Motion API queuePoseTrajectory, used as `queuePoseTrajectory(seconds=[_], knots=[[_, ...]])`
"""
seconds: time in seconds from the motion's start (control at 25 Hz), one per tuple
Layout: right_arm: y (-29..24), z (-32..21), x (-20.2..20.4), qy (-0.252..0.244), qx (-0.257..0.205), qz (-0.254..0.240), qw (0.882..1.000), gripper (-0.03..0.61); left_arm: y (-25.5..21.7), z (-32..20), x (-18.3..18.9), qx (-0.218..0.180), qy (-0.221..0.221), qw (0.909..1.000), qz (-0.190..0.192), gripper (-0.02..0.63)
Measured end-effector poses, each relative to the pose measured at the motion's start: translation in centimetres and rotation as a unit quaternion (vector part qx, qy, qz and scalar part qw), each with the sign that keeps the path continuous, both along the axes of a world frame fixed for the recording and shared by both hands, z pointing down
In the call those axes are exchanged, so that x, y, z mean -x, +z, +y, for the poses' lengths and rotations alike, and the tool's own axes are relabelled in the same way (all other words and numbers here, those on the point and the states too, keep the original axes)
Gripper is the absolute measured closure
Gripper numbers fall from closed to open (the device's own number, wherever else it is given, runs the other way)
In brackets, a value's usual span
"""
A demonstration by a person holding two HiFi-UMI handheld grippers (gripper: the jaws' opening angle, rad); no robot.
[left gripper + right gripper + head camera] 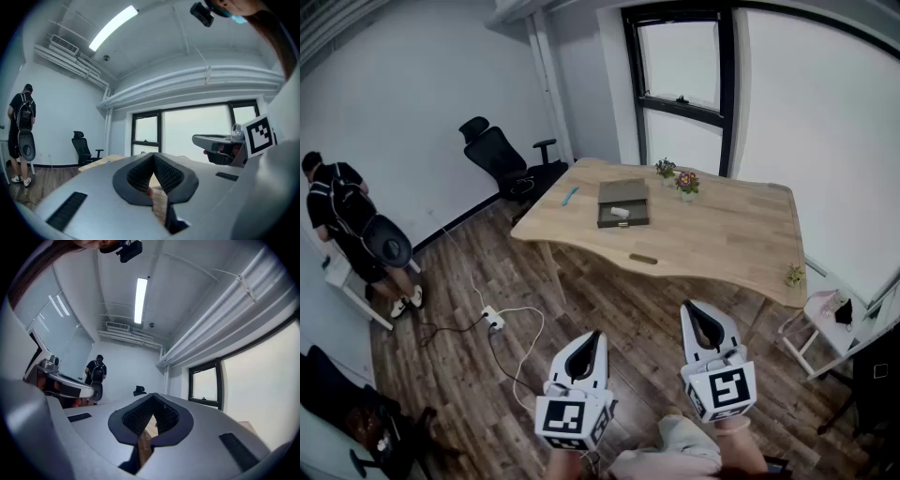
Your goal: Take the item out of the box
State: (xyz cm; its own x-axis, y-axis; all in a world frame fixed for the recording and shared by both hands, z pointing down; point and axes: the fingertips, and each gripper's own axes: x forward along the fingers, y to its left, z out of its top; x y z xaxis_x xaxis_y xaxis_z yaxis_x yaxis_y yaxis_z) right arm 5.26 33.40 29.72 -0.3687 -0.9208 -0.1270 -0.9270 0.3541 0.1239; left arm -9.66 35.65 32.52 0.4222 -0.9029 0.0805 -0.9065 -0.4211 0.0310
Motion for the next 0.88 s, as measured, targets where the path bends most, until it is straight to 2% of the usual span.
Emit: queuePoseTrajectory(seconds=[0.28,0.56,0.88], knots=[[-0.2,0.3,0.3,0.005,-0.004,-0.026,1.0,0.58,0.0,0.5,0.5,-0.002,0.008,0.9999,0.008,0.612],[1.0,-0.6,-0.2,0.005,0.014,-0.015,1.0,0.58,0.4,-0.5,-0.8,0.001,0.025,0.9997,0.008,0.612],[2.2,-3.9,-1.2,-0.004,0.03,0.003,1.0,0.58,0.9,-4.3,-2.8,-0.001,0.039,0.9992,-0.001,0.612]])
